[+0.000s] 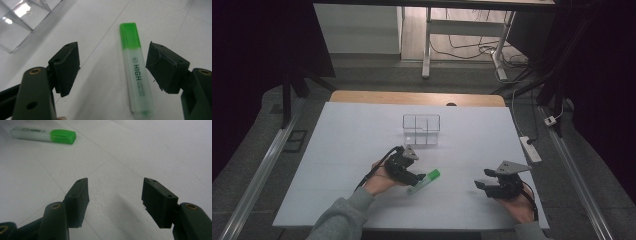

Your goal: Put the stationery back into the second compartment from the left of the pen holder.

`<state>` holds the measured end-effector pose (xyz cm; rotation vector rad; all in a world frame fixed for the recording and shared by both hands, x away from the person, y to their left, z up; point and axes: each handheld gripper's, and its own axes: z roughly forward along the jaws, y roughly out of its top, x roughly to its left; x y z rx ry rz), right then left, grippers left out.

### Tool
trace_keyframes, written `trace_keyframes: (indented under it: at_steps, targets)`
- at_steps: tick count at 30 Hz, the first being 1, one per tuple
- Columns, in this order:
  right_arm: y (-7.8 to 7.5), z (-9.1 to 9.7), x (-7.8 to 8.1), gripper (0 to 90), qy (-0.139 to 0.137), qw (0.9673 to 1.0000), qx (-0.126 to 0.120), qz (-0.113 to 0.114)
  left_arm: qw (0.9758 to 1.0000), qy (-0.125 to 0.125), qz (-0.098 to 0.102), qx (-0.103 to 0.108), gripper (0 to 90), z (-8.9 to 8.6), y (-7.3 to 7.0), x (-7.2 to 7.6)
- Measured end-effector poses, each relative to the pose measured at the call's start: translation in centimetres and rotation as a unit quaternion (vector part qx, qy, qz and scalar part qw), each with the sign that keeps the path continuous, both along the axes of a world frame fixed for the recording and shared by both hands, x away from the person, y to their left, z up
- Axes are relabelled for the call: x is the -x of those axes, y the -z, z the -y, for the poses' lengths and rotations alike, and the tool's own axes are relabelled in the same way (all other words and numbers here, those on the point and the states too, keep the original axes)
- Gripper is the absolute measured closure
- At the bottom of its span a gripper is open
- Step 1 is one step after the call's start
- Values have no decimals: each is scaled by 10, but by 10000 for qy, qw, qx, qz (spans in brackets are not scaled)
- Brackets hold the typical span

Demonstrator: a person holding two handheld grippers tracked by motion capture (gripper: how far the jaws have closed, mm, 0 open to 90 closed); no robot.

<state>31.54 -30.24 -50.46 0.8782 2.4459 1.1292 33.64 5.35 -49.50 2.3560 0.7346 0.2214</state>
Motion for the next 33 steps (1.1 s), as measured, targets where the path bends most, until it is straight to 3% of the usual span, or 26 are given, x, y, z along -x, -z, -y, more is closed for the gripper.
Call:
trace_keyframes:
  at_steps: [10,23,31,33]
  targets:
    - [1,0,-1,378,14,10000,-3,-36,9995,221,-148,-180,279,26,7,-10]
    - [2,-1,-1,375,24,10000,45,-58,9967,500,-328,-543,310,58,16,-21]
    - [2,-1,-1,375,32,9999,52,-88,9950,551,-424,-720,445,62,19,-23]
    - [2,-1,-1,375,42,9999,54,-86,9948,552,-427,-736,513,63,18,-23]
